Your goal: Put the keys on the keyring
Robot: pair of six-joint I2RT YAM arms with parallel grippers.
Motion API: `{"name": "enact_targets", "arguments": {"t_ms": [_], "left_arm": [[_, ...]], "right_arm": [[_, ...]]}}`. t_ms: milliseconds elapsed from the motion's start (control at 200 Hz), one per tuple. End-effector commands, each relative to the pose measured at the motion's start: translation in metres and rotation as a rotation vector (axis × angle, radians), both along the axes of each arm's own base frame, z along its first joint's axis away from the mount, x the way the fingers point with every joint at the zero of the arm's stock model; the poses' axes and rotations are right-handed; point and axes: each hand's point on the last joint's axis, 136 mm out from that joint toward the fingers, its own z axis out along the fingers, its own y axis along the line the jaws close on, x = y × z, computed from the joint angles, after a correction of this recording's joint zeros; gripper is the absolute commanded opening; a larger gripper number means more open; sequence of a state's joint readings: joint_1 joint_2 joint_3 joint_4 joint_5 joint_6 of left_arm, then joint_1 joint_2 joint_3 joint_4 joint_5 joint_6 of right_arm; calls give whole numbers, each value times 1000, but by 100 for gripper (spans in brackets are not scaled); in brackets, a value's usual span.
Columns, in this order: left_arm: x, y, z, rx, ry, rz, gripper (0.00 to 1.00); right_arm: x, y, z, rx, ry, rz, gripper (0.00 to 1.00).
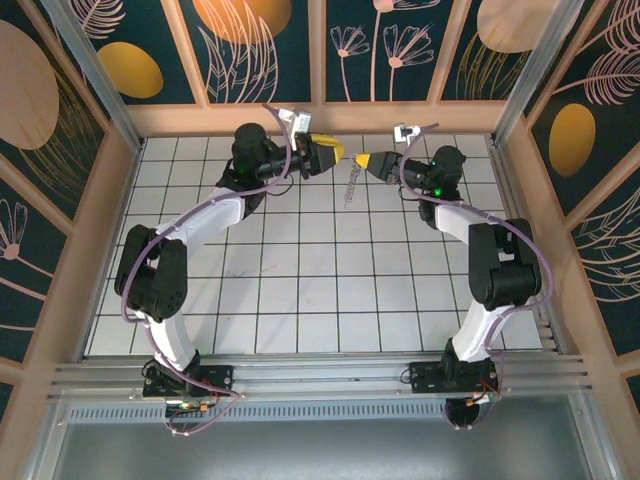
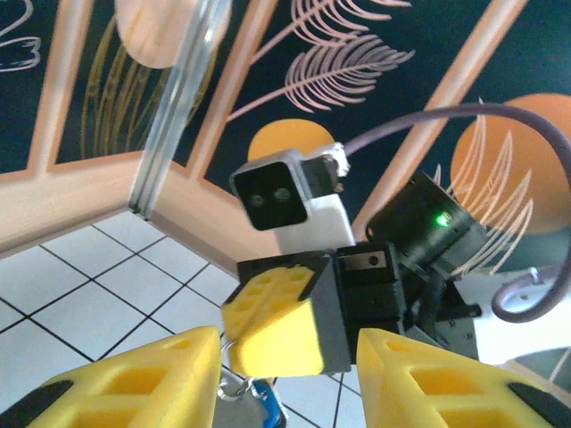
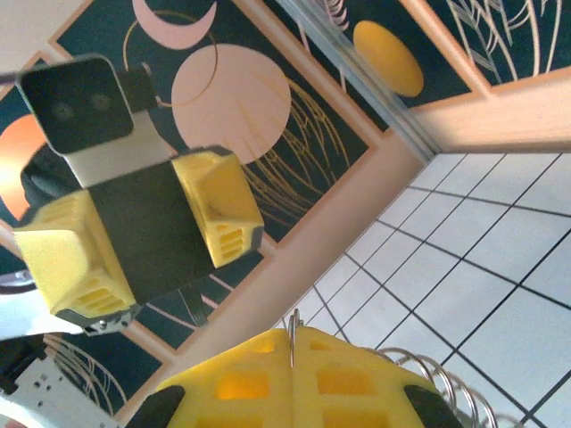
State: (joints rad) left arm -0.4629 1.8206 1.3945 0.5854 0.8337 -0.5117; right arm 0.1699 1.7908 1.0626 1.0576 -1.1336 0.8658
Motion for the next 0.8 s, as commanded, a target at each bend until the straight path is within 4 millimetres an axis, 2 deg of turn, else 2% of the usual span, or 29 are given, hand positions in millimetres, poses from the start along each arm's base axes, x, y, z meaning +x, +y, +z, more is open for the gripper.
{"name": "enact_targets", "arguments": {"t_ms": [0,385,791], "left_arm": [[-2,-5,-18,73,5,-87,44],[3,-16,-32,130,15,-205,44],[7,-20,-46,132,47,-231,43]], "right_arm": [[-7,4,10,-37,-79,78,0],[-13,6,9,-63,-89,123,0],[-15,5,8,-66,-95,124,0]]}}
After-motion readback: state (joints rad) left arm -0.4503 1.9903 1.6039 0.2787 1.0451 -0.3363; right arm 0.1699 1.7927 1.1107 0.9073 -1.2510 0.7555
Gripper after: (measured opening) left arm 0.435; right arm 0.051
